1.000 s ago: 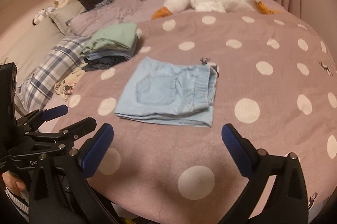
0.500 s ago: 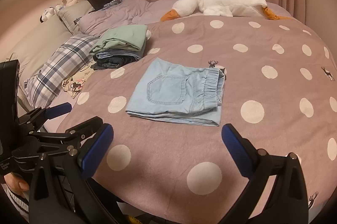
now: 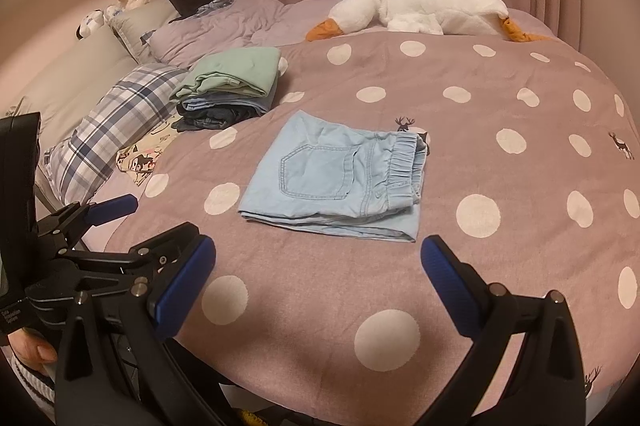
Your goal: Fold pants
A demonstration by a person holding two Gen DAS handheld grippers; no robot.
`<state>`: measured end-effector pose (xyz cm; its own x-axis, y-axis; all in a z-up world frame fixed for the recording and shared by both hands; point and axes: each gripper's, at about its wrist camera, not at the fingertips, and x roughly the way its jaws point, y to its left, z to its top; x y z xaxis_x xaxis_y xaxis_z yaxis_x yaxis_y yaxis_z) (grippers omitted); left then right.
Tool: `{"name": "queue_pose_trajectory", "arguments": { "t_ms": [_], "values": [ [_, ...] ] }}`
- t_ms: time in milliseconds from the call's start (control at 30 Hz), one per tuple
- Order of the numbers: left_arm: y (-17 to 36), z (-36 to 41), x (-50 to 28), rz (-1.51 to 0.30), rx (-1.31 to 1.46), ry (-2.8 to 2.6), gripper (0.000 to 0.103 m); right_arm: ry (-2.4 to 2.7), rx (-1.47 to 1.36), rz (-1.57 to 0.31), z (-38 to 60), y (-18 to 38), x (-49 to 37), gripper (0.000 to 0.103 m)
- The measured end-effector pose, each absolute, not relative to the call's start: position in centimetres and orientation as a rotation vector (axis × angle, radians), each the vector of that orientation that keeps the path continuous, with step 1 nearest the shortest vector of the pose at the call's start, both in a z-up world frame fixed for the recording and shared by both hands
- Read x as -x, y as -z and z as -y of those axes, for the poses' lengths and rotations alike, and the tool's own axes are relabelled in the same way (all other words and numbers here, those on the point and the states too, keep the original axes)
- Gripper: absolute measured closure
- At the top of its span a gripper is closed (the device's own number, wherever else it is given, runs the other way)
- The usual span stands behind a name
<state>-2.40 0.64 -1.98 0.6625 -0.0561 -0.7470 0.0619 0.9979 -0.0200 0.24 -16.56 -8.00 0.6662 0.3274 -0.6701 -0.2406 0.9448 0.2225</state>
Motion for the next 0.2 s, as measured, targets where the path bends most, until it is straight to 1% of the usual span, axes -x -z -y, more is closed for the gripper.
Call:
{"name": "queue_pose_trajectory", "arguments": {
  "t_ms": [200],
  "values": [
    [2.05, -0.64, 2.31, -0.849, -0.005, 0.075, 0.006, -0.324, -0.118, -0.777, 16.58, 7.92, -0.33, 0.0]
  ]
}}
